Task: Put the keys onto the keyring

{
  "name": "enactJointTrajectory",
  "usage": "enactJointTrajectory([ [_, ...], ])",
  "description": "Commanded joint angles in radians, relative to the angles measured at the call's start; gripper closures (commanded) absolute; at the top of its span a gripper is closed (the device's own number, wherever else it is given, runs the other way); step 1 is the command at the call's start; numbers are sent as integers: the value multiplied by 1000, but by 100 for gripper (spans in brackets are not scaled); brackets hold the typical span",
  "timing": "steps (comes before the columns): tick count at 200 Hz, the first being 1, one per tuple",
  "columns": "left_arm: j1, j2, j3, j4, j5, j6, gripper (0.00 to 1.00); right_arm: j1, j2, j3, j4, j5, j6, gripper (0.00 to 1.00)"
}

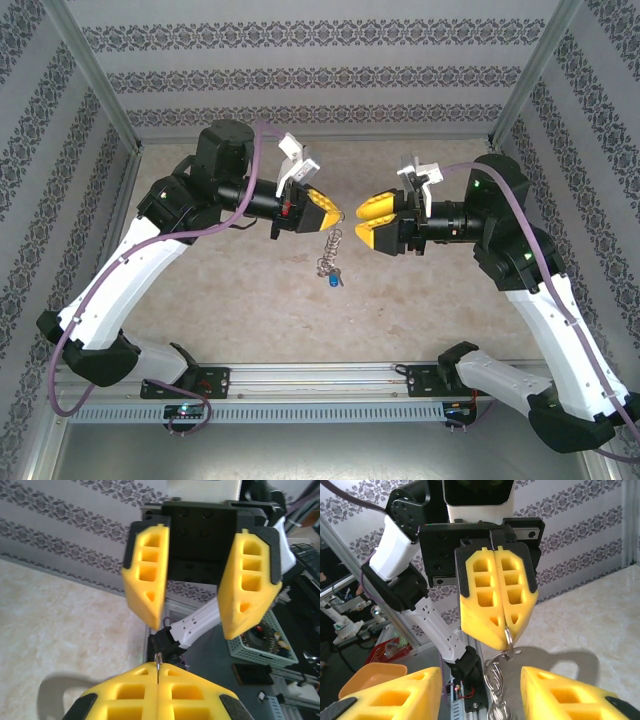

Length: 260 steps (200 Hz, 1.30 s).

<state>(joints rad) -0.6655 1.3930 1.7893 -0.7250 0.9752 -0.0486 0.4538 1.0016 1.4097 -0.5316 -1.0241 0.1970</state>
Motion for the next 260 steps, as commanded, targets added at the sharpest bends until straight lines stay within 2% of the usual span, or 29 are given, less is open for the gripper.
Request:
enactJointTrajectory([
  [1, 10, -16, -2, 31, 79, -7, 100, -5, -4, 18, -46, -45, -71, 51],
  [16, 10, -16, 1, 42, 91, -14, 100, -7, -4, 25, -48, -27, -94, 48],
  [58, 10, -19, 5, 61, 107, -32, 100, 0, 11, 34, -25, -17, -90, 50],
  [93, 10, -29, -15, 95, 111, -58, 100, 12, 62, 74, -27, -57, -99, 57],
  [128, 10, -30, -23, 108, 114, -62, 100, 31, 80, 83, -31, -55, -111, 69],
  [172, 10, -19, -19, 114, 113, -52, 100, 45, 89, 80, -36, -64, -114, 74],
  [204, 10, -7, -8, 115, 120, -53, 100, 49, 105, 91, -31, -73, -116, 87],
  [249, 10, -4, -9, 113, 112, -55, 100, 65, 123, 98, -19, -83, -115, 87],
  [260, 10, -3, -10, 114, 112, -55, 100, 68, 126, 96, -14, -87, -117, 90],
])
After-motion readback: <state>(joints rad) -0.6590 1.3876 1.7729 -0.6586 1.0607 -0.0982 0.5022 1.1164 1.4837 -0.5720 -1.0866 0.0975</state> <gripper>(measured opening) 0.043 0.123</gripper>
